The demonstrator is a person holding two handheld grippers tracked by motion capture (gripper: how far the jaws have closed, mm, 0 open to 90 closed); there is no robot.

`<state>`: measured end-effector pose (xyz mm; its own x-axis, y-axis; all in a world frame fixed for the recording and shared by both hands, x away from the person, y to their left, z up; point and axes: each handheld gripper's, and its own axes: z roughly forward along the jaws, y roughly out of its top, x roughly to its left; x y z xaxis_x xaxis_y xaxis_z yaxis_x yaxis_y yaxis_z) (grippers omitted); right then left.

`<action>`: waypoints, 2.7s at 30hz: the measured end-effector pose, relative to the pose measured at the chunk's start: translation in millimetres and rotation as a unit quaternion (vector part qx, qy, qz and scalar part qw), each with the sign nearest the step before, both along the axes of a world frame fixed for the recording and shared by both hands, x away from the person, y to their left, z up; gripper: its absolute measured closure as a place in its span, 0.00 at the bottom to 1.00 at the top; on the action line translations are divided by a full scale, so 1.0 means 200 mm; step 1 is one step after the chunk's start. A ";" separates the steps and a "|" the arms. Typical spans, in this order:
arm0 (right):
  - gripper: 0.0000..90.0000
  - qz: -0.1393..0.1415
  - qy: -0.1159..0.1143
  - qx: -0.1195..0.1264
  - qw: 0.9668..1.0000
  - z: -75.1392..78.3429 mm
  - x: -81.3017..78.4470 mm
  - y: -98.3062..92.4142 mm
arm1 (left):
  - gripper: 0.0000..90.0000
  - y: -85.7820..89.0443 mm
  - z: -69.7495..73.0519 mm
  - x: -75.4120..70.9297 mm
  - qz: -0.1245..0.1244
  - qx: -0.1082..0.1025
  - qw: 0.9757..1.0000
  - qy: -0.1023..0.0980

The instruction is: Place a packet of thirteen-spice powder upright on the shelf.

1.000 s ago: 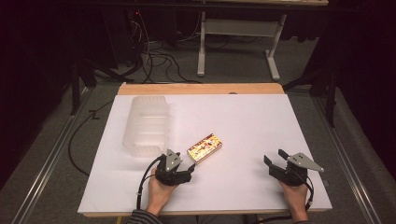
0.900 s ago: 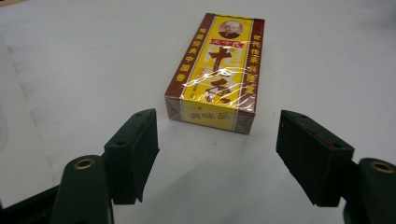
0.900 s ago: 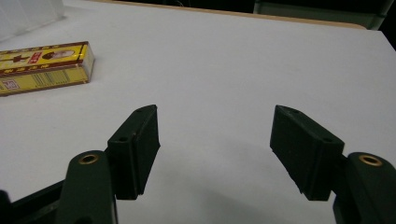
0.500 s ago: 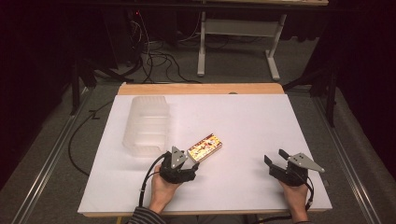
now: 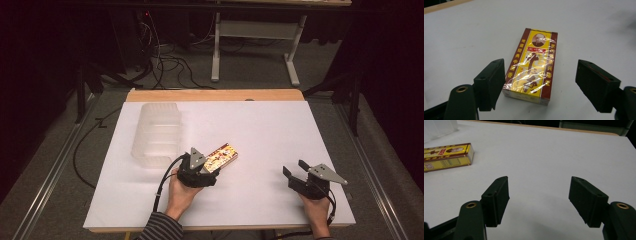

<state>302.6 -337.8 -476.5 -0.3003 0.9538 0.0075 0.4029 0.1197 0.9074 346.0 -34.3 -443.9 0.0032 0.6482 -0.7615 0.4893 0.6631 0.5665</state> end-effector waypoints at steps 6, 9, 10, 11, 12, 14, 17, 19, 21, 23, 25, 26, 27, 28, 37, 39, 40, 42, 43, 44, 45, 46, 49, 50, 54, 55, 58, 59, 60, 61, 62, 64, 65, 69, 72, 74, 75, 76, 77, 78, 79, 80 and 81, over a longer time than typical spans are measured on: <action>0.37 -0.001 0.004 -0.002 1.000 0.00 0.00 0.00 | 0.27 -0.04 0.00 0.03 -0.012 0.014 1.000 0.003; 0.37 0.000 0.005 -0.003 1.000 0.00 0.00 0.00 | 0.27 -0.06 0.01 0.05 -0.016 0.022 1.000 0.005; 0.37 0.000 0.005 -0.003 1.000 0.00 0.00 0.00 | 0.27 -0.07 0.01 0.05 -0.017 0.023 1.000 0.006; 0.37 0.000 0.005 -0.003 1.000 0.00 0.00 0.00 | 0.27 -0.07 0.01 0.06 -0.018 0.026 0.999 0.008; 0.37 0.000 0.005 -0.003 1.000 0.00 0.00 0.00 | 0.27 -0.08 0.02 0.07 -0.017 0.024 0.999 0.013; 0.37 0.001 0.004 -0.003 1.000 0.00 0.00 0.00 | 0.27 -0.10 0.02 0.08 -0.019 0.032 0.999 0.014; 0.37 0.002 0.000 -0.001 1.000 0.00 0.00 0.00 | 0.27 -0.12 0.02 0.10 -0.021 0.039 0.999 0.019; 0.37 0.002 0.000 0.000 1.000 0.00 0.00 0.00 | 0.27 -0.13 0.02 0.11 -0.025 0.047 0.998 0.019; 0.37 0.002 0.000 0.002 1.000 0.00 0.00 0.00 | 0.27 -0.15 0.02 0.13 -0.024 0.050 0.998 0.023; 0.37 0.003 -0.001 0.002 1.000 0.00 0.00 0.00 | 0.27 -0.18 0.01 0.15 -0.027 0.058 0.998 0.028; 0.37 0.004 -0.001 0.002 1.000 0.00 0.00 0.00 | 0.27 -0.18 0.01 0.16 -0.029 0.062 0.997 0.030; 0.37 0.004 -0.001 0.001 1.000 0.00 0.00 0.00 | 0.27 -0.19 0.00 0.17 -0.028 0.064 0.997 0.036; 0.37 0.003 -0.001 0.000 1.000 0.00 0.00 0.00 | 0.26 -0.20 0.00 0.18 -0.028 0.066 0.997 0.037; 0.37 0.003 -0.001 0.001 1.000 0.00 0.00 0.00 | 0.26 -0.21 0.00 0.18 -0.029 0.069 0.996 0.038; 0.37 0.004 -0.002 -0.001 1.000 0.00 0.00 0.00 | 0.26 -0.29 -0.01 0.25 -0.037 0.086 0.995 0.047; 0.37 0.002 -0.004 0.000 1.000 0.00 -0.01 0.00 | 0.26 -0.30 -0.02 0.26 -0.033 0.085 0.995 0.051; 0.37 0.002 -0.004 0.001 1.000 0.00 0.00 0.00 | 0.26 -0.31 -0.02 0.27 -0.033 0.087 0.994 0.053; 0.37 0.001 -0.003 0.003 1.000 0.00 0.00 0.00 | 0.26 -0.31 -0.04 0.29 -0.034 0.094 0.993 0.054; 0.37 0.001 -0.004 0.002 1.000 0.00 0.00 0.00 | 0.26 -0.31 -0.05 0.29 -0.033 0.094 0.993 0.059; 0.37 0.001 -0.004 0.002 1.000 0.00 0.00 0.00 | 0.26 -0.31 -0.05 0.30 -0.025 0.094 0.993 0.064; 0.37 0.001 -0.004 0.002 1.000 0.00 0.00 0.00 | 0.25 -0.31 -0.06 0.30 -0.023 0.095 0.993 0.067; 0.37 0.001 -0.004 0.002 1.000 0.00 0.00 0.00 | 0.25 -0.31 -0.07 0.31 -0.026 0.098 0.993 0.065; 0.38 0.000 -0.005 0.002 1.000 0.00 -0.01 0.00 | 0.25 -0.31 -0.08 0.31 -0.039 0.104 0.992 0.063; 0.38 0.000 -0.003 0.000 1.000 0.00 -0.01 0.00 | 0.25 -0.31 -0.08 0.31 -0.040 0.104 0.992 0.064; 0.38 0.003 0.000 -0.011 1.000 0.00 0.00 0.02 | 0.26 -0.32 -0.10 0.33 -0.035 0.105 0.991 0.072; 0.38 0.004 0.000 -0.011 1.000 0.00 0.00 0.02 | 0.26 -0.32 -0.11 0.33 -0.039 0.108 0.991 0.070; 0.38 0.002 -0.002 -0.010 1.000 0.00 0.00 0.01 | 0.28 -0.33 -0.13 0.33 -0.037 0.113 0.990 0.071; 0.38 0.002 -0.002 -0.010 1.000 0.00 0.00 0.01 | 0.29 -0.33 -0.13 0.33 -0.035 0.111 0.990 0.074; 0.38 0.002 -0.002 -0.011 1.000 0.00 0.00 0.01 | 0.30 -0.33 -0.14 0.33 -0.035 0.111 0.990 0.075; 0.38 0.002 -0.002 -0.010 1.000 0.00 0.00 0.01 | 0.30 -0.33 -0.14 0.34 -0.033 0.111 0.990 0.077; 0.38 0.002 -0.002 -0.010 1.000 0.00 0.00 0.01 | 0.31 -0.33 -0.14 0.34 -0.036 0.111 0.990 0.077; 0.38 0.003 -0.001 -0.011 1.000 0.00 0.00 0.02 | 0.32 -0.32 -0.14 0.34 -0.040 0.114 0.990 0.072; 0.38 0.004 -0.001 -0.012 1.000 0.00 0.00 0.02 | 0.32 -0.32 -0.14 0.34 -0.039 0.113 0.990 0.073; 0.38 0.007 -0.001 -0.020 1.000 0.00 0.00 0.02 | 0.34 -0.32 -0.13 0.34 -0.040 0.113 0.990 0.074; 0.38 0.007 -0.001 -0.019 1.000 0.00 0.00 0.02 | 0.35 -0.31 -0.13 0.34 -0.040 0.114 0.990 0.074; 0.38 0.006 -0.002 -0.019 1.000 0.00 0.00 0.02 | 0.36 -0.30 -0.12 0.33 -0.037 0.112 0.990 0.076; 0.38 0.006 0.000 -0.019 1.000 0.00 0.00 0.02 | 0.36 -0.30 -0.12 0.33 -0.041 0.111 0.990 0.073; 0.38 0.006 0.000 -0.019 1.000 0.00 0.00 0.02 | 0.36 -0.30 -0.11 0.33 -0.039 0.109 0.991 0.072; 0.38 0.007 -0.001 -0.020 1.000 0.00 0.00 0.02 | 0.36 -0.29 -0.11 0.32 -0.044 0.111 0.991 0.062; 0.38 0.007 0.000 -0.019 1.000 0.00 0.00 0.02 | 0.36 -0.30 -0.10 0.32 -0.040 0.106 0.992 0.060; 0.38 0.008 -0.001 -0.021 1.000 0.00 0.00 0.02 | 0.36 -0.29 -0.09 0.31 -0.043 0.106 0.992 0.055; 0.38 0.007 -0.001 -0.022 1.000 0.00 0.00 0.02 | 0.36 -0.30 -0.08 0.30 -0.044 0.103 0.992 0.055; 0.38 0.008 0.000 -0.022 1.000 0.00 0.00 0.02 | 0.36 -0.29 -0.07 0.30 -0.044 0.103 0.992 0.054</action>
<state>302.4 -333.0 -476.7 -0.3156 0.9482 -0.0353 0.4001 0.1667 0.9012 406.2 -93.1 -458.8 -0.0088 0.7904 -0.6125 0.6056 0.4917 0.6257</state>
